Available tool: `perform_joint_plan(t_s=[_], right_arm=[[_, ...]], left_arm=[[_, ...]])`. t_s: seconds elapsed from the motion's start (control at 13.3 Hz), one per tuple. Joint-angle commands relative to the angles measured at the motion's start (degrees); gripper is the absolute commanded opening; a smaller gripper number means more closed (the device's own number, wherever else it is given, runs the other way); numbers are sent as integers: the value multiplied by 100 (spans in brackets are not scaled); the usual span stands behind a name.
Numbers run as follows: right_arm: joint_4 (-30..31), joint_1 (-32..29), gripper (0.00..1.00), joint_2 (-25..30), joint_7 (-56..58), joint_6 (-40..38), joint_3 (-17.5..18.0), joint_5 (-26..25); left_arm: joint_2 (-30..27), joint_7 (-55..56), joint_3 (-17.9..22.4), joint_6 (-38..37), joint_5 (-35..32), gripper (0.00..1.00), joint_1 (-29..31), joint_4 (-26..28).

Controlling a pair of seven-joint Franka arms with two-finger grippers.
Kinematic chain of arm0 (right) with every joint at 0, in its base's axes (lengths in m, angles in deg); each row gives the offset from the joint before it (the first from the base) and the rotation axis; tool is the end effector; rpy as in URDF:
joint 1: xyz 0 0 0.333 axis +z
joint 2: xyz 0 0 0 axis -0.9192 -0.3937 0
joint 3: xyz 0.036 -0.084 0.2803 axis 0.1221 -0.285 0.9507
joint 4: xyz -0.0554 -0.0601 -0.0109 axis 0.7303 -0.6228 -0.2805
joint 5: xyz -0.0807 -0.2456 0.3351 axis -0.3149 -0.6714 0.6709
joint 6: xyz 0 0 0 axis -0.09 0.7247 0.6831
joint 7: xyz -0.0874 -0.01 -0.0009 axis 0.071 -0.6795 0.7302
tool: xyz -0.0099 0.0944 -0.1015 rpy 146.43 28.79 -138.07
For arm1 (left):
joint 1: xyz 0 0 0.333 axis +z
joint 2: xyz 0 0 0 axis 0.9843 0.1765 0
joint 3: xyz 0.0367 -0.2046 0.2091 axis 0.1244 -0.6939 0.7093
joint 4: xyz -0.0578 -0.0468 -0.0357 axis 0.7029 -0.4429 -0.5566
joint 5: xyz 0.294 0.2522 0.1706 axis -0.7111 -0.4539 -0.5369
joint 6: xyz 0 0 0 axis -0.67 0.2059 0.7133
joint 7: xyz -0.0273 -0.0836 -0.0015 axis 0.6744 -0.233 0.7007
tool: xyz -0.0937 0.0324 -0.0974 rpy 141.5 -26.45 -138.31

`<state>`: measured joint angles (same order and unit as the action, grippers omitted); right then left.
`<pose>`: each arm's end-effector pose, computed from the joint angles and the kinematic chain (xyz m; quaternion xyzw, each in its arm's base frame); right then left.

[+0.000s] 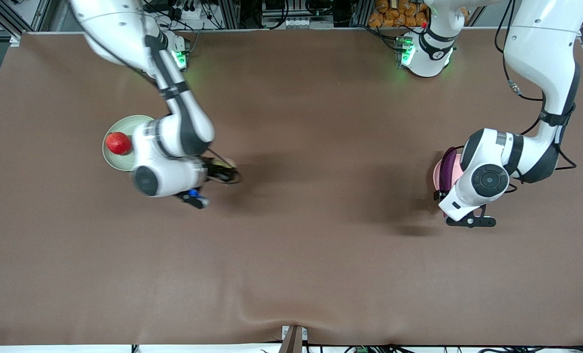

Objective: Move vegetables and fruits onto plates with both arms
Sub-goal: 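Place the peach with the right gripper while the left gripper releases the eggplant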

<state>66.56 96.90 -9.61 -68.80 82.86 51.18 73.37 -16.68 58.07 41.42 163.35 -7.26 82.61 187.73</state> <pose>0.5599 0.2210 0.1877 -0.9456 0.1850 0.2563 0.0765 0.6225 -0.0585 0.1722 -0.9873 0.0339 0.0722 0.1373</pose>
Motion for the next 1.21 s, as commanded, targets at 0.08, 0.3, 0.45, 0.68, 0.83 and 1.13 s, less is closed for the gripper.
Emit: perform_joint_plan(t_s=[0.08,0.3,0.45,0.68,0.83,1.13], right_arm=[[1563,-617,0,754,2026,26,-414,-739],[1971,-926,0,939,3311,-315,-1028,-811],[2084,-917,0,939,3375,-352,-1092,-820],[2260,-970,0,799,3761,-19,-1092,-829],[2261,-953,41,710,3762,8,-1092,-829],[2112,-944,100,710,3779,-79,-1083,-1082]], left_arm=[[-99,84,-106,-380,181,100,-23,-385],[-195,216,-281,-1090,217,100,-111,-903],[-379,164,-413,-1566,392,100,-84,-1141],[-739,190,-414,-1594,586,100,-93,-1151],[-977,164,-422,-1620,822,100,-93,-1142],[-1469,-281,-414,-1996,1263,100,-49,-1186]])
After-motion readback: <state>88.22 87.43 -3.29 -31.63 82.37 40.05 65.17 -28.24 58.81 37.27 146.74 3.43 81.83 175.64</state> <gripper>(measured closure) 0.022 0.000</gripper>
